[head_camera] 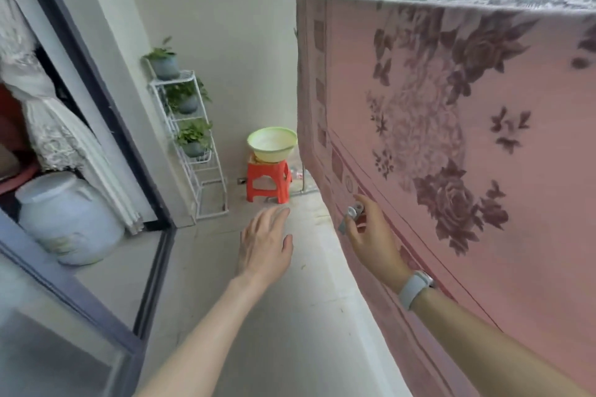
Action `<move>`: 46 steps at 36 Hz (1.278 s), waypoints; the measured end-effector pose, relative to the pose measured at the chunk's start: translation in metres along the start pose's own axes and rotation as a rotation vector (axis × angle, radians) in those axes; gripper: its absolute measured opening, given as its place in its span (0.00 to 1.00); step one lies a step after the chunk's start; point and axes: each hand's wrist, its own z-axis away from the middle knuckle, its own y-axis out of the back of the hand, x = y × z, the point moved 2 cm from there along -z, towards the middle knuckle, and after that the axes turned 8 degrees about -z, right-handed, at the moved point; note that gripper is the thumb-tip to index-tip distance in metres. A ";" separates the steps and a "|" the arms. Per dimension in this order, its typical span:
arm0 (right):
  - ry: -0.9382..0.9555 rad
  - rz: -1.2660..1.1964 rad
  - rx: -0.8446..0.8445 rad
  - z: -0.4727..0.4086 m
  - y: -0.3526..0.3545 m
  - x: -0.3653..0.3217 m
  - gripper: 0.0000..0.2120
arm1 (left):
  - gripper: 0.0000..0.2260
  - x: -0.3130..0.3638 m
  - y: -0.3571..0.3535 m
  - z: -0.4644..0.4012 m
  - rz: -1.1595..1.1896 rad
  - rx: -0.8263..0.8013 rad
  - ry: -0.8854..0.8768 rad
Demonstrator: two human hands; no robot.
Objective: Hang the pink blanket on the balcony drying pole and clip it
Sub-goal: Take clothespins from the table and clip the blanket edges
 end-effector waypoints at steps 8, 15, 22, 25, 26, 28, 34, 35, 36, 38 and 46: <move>0.071 0.001 0.022 -0.171 -0.097 0.024 0.18 | 0.22 -0.115 -0.043 -0.155 0.001 0.005 0.089; 0.111 0.092 0.023 -0.337 -0.187 0.045 0.19 | 0.22 -0.208 -0.061 -0.318 -0.038 0.016 0.061; 0.008 0.142 0.042 -0.470 -0.237 0.091 0.16 | 0.18 -0.264 -0.106 -0.465 0.046 -0.005 0.032; -0.058 0.142 0.048 -0.532 -0.255 0.116 0.18 | 0.19 -0.282 -0.136 -0.528 0.037 -0.023 0.017; -0.073 0.146 0.052 -0.554 -0.261 0.125 0.18 | 0.19 -0.289 -0.146 -0.551 0.030 -0.026 0.005; -0.068 0.157 0.067 -0.600 -0.273 0.143 0.18 | 0.20 -0.302 -0.167 -0.599 0.023 -0.026 -0.016; -0.097 0.135 0.084 -0.751 -0.308 0.196 0.19 | 0.19 -0.334 -0.216 -0.759 0.059 -0.023 -0.033; -0.114 0.137 0.090 -0.775 -0.311 0.204 0.19 | 0.19 -0.336 -0.223 -0.784 0.066 -0.033 -0.045; -0.131 0.137 0.094 -0.797 -0.314 0.210 0.19 | 0.18 -0.338 -0.229 -0.807 0.074 -0.038 -0.058; -0.171 0.120 0.090 -0.834 -0.320 0.221 0.19 | 0.17 -0.341 -0.242 -0.849 0.104 -0.052 -0.073; -0.239 0.128 0.109 -0.943 -0.330 0.268 0.17 | 0.17 -0.351 -0.309 -0.986 0.312 -0.209 -0.135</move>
